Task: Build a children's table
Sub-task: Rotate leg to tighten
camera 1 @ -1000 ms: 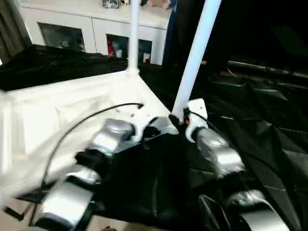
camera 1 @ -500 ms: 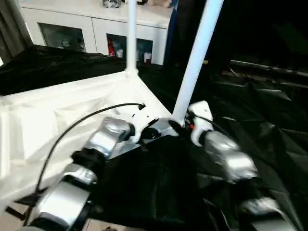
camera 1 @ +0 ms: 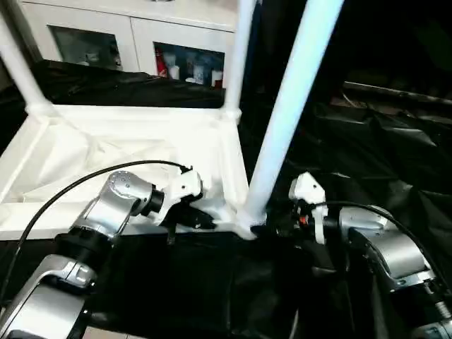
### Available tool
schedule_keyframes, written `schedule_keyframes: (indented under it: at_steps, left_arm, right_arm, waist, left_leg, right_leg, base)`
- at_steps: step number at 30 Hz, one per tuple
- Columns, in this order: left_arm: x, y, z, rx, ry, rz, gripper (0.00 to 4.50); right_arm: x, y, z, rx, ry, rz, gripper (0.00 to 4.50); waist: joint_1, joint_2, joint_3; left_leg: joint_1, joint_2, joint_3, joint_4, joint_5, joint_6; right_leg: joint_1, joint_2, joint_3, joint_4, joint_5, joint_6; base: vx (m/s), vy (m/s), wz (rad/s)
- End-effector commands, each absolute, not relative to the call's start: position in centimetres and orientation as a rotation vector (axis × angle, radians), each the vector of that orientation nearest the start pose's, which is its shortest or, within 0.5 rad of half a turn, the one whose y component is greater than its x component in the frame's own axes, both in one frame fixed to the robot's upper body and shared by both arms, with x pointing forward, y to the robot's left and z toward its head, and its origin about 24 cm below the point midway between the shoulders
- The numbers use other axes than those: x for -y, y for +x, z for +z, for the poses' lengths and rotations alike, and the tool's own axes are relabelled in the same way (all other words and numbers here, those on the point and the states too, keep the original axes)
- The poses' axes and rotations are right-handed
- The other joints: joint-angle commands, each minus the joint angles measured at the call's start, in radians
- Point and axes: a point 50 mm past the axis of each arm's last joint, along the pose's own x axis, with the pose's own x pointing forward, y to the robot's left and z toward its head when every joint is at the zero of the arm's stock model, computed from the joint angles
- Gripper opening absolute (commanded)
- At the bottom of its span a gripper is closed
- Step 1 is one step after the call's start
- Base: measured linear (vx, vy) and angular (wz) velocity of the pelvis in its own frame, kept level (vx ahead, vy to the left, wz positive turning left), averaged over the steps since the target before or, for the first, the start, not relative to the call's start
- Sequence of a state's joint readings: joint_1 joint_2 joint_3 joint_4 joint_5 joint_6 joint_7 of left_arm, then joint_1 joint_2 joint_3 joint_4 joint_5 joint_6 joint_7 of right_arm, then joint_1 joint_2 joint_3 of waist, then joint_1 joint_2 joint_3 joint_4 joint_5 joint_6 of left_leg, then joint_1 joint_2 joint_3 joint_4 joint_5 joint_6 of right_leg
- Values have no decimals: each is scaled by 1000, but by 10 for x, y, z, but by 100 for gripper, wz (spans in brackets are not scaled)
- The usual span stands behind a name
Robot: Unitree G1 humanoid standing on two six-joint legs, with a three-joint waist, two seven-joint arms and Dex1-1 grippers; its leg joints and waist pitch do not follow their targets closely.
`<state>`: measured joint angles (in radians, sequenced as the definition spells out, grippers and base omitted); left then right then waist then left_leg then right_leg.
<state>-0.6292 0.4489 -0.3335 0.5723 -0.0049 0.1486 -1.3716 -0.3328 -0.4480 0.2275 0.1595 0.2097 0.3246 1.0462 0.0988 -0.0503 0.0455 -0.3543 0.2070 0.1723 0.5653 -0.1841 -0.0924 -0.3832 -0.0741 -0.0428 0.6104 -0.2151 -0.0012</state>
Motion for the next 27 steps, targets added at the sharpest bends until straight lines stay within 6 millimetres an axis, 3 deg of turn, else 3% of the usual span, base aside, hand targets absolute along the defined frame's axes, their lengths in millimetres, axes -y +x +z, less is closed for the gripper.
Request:
schedule_keyframes:
  at_steps: [1,5,13,16,19,20,24,26,27]
  left_arm:
    - [-136,308,60,-551,424,-1540,0]
    - [-136,307,61,-548,416,-1549,0]
    - [-134,307,59,-541,402,-1539,0]
    - [-136,306,58,-541,401,-1533,0]
    - [-137,304,58,-543,400,-1531,0]
    - [-137,304,58,-543,400,-1530,0]
    - [-137,304,58,-545,401,-1529,0]
    - [-135,304,57,-544,400,-1529,0]
    - [-135,304,57,-544,400,-1529,0]
  right_arm:
    - [137,274,56,-393,-188,1253,339]
    - [132,275,57,-392,-169,1267,295]
    - [127,274,57,-388,-149,1291,244]
    - [124,273,55,-390,-157,1298,225]
    - [122,273,54,-374,-186,1289,225]
    - [122,274,54,-373,-181,1289,255]
    - [121,276,55,-378,-123,1280,278]
    - [117,275,55,-374,-105,1301,302]
    - [117,275,55,-374,-105,1301,307]
  waist:
    - [0,9,-54]
    - [-1,9,-53]
    - [1,4,-56]
    - [0,0,-53]
    - [-5,0,-53]
    - [-6,-1,-53]
    - [-7,2,-56]
    - [-3,10,-58]
    - [-5,8,-58]
  left_leg:
    - [9,26,3,-59,-137,43]
    - [11,25,2,-62,-154,22]
    - [9,24,2,-56,-110,37]
    - [9,24,2,-58,-134,34]
    - [9,25,1,-59,-146,24]
    - [9,25,1,-59,-143,25]
    - [9,23,1,-57,-128,29]
    - [10,23,0,-55,-115,32]
    - [10,23,1,-55,-113,33]
  right_leg:
    - [45,-61,38,-54,29,-255]
    - [44,-60,38,-57,-21,-238]
    - [46,-60,38,-50,25,-241]
    - [45,-61,38,-54,-20,-235]
    - [43,-62,38,-56,-56,-224]
    - [43,-61,38,-55,-53,-224]
    - [44,-60,38,-52,-19,-233]
    - [44,-59,37,-47,26,-245]
    - [44,-58,37,-47,35,-247]
  base:
    - [0,0,0]
    - [0,0,0]
    - [0,0,0]
    - [0,0,0]
    - [0,0,0]
    - [0,0,0]
    - [0,0,0]
    - [0,0,0]
    - [0,0,0]
